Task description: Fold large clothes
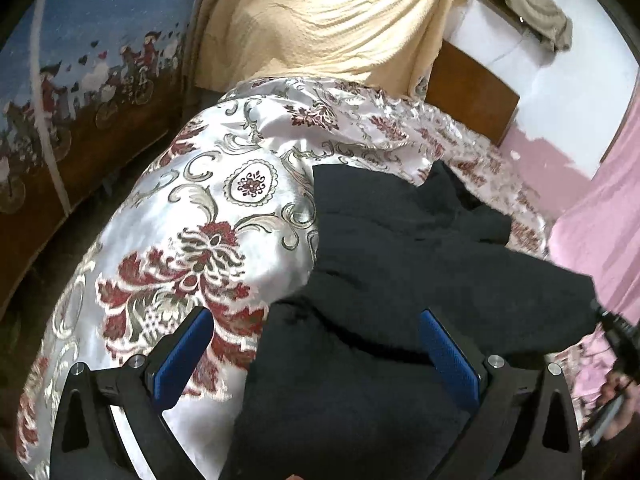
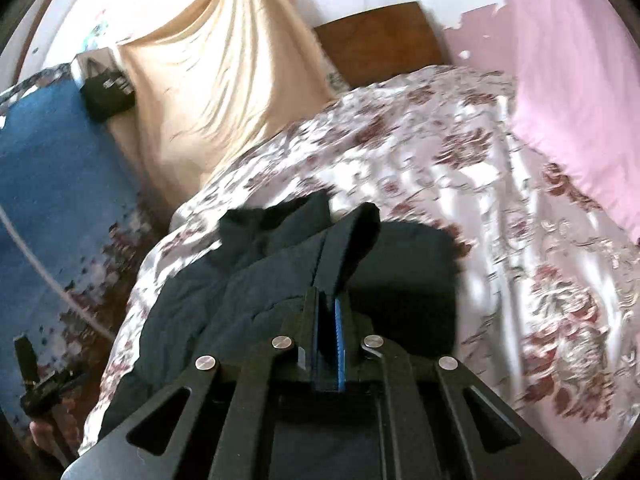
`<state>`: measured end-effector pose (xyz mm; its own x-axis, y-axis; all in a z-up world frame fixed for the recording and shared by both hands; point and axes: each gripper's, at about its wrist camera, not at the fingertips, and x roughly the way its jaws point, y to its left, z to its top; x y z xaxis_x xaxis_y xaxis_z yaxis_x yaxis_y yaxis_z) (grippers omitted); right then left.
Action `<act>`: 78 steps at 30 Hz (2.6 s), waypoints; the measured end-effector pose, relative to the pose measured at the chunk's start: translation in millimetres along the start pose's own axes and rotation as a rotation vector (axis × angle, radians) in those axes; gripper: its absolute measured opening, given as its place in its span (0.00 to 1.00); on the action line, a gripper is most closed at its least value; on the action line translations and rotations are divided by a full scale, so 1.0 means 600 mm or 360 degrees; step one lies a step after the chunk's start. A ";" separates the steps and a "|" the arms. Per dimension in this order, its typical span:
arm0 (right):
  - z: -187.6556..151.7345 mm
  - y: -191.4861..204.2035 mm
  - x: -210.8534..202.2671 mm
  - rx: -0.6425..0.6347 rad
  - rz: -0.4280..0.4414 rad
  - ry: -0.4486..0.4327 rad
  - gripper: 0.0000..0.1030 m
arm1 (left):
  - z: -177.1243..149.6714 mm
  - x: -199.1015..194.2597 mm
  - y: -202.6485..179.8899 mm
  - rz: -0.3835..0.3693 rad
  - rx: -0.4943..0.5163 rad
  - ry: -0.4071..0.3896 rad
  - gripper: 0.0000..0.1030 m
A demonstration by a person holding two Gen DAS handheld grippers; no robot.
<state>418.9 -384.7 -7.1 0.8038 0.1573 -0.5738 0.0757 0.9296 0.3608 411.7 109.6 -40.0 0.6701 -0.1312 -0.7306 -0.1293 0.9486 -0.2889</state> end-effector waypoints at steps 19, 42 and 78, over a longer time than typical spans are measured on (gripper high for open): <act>-0.052 0.063 0.109 -0.0643 -0.0359 0.0076 0.52 | 0.045 0.197 -0.141 0.0146 0.0454 0.0050 1.00; -0.132 0.032 0.266 -0.0523 -0.0070 0.0352 0.53 | -0.014 0.270 -0.120 0.0073 0.0415 0.0099 1.00; 0.170 0.087 0.480 0.0012 -0.0129 0.0514 0.68 | 0.305 0.439 -0.360 -0.0032 0.0360 0.0356 1.00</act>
<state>714.6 -324.9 -78.5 0.5666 0.1813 -0.8038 0.1371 0.9412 0.3089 750.1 -77.3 -56.6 0.4900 -0.1868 -0.8515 0.0647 0.9819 -0.1782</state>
